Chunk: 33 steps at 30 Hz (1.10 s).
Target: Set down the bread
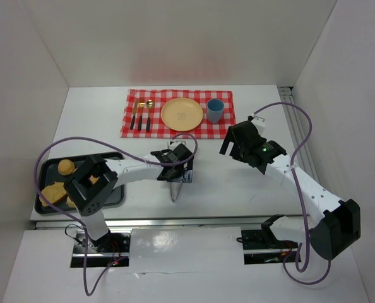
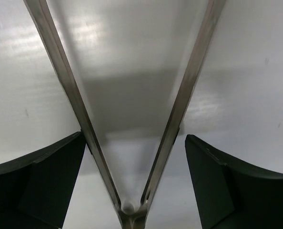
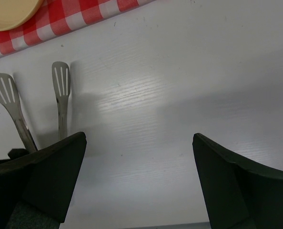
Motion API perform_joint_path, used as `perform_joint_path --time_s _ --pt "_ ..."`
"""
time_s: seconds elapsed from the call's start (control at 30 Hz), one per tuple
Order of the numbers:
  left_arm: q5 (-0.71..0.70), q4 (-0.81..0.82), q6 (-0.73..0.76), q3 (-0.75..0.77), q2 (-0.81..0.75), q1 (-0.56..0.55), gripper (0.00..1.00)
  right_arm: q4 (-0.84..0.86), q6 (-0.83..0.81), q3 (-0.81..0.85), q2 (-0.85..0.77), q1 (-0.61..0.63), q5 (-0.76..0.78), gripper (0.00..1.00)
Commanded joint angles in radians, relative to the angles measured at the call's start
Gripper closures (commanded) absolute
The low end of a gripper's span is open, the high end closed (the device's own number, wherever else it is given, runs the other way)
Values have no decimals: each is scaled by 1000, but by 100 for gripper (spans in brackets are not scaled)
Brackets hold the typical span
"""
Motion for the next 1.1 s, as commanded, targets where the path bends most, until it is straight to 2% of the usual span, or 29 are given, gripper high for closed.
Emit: perform_joint_path --time_s 0.0,0.03,0.2,0.23,0.3,0.33,0.37,0.5,0.57,0.73,0.9,1.07 --pt "22 67 5 47 70 32 1 47 -12 -8 -24 7 8 0" --pt "22 67 6 61 84 41 1 47 -12 -8 -24 7 8 0" --pt "11 23 6 102 119 41 31 47 -12 -8 -24 7 8 0" --pt "-1 14 6 102 93 41 44 47 -12 -8 -24 7 8 0" --pt "-12 -15 -4 102 61 41 56 47 -12 -8 -24 7 8 0" --pt "-24 -31 -13 92 41 41 69 47 -12 -8 -24 7 8 0" --pt "-24 -48 -22 92 -8 41 76 47 -21 -8 -24 7 8 0" --pt "-74 -175 -46 81 -166 41 97 47 -21 3 -24 7 8 0" --pt "-74 -273 -62 81 -229 51 100 57 -30 3 -15 7 8 0" --pt "-70 -547 -169 116 -402 136 100 77 -30 3 -15 7 -1 0" --pt "-125 -862 -336 136 -534 222 98 96 -30 3 -15 7 -21 0" --pt "-125 -945 -422 127 -651 307 97 117 -50 -6 -15 7 -30 0"
